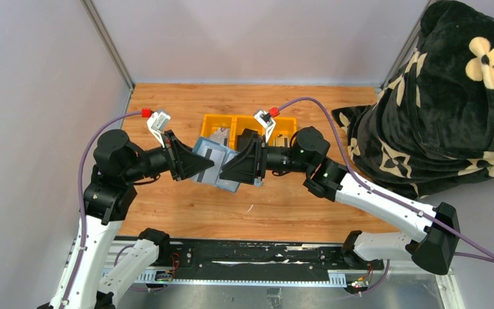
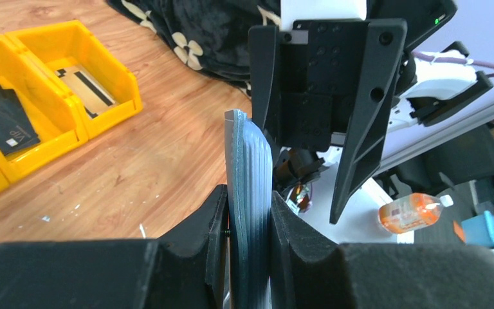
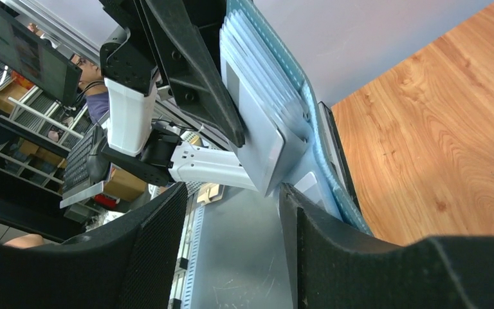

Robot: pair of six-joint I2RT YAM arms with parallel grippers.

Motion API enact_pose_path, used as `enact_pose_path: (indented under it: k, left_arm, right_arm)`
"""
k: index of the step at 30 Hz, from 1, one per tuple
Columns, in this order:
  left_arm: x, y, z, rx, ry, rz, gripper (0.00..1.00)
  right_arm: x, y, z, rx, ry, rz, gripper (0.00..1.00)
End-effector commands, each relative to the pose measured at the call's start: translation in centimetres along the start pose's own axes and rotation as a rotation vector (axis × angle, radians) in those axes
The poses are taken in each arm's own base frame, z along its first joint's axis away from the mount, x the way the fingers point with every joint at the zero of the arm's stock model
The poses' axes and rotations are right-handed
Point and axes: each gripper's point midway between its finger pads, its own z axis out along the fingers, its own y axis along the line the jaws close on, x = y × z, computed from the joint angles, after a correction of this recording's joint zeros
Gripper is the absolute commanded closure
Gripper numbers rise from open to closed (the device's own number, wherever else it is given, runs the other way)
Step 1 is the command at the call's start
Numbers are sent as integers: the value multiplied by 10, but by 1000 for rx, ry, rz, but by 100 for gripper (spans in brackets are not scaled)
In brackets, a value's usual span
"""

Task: Take the credit cards out of the card holder
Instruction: Remove the credit card from the card holder.

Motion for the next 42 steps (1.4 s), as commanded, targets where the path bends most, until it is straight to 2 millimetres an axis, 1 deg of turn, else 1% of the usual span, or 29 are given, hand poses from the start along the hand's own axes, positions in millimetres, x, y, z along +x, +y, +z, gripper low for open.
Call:
enact_pose_path:
  k: [1,4,8,13,14,16,19,20,22,24,28,33,36,38,42]
  left_arm:
    - [-22,-30,-2,106,-53,21,98]
    - [-25,-38,-3,146,-61,8,98]
    - [-25,-40,-2,160,-51,-11,98]
    - [-26,-44,-2,183,-46,-20,96]
    - [-26,-45,-2,186,-43,-21,96]
    - [-24,-46,-3,195,-37,-25,93]
    - [-20,-48,-3,214,-24,-37,79]
    - [-18,-48,-3,222,-19,-44,77]
    - [-17,-51,-4,243,-13,-48,75]
    - [-15,-54,-5,263,-6,-56,74]
    - [-13,-62,-8,302,15,-68,71]
    - [-10,-70,-11,340,42,-86,61]
    - [-9,-73,-13,352,48,-78,59]
    - [-9,-73,-14,350,44,-72,63]
    - [-9,-67,-13,318,33,-51,79]
  right_arm:
    - [8,5,0,-31,12,1,42]
    - [5,7,3,-45,6,-4,45]
    - [-6,18,10,-98,-9,-9,53]
    - [-14,27,17,-157,-23,-2,63]
    - [-14,27,18,-162,-27,0,67]
    - [-16,30,18,-172,-37,0,74]
    - [-18,31,16,-173,-47,0,86]
    - [-18,30,15,-170,-52,1,90]
    - [-19,30,13,-170,-63,2,96]
    - [-19,29,11,-168,-69,7,100]
    - [-16,27,8,-167,-71,16,100]
    - [-11,24,2,-155,-73,20,100]
    - [-11,22,-4,-141,-86,20,100]
    - [-12,21,-7,-134,-91,20,100]
    - [-14,27,-9,-147,-95,10,100]
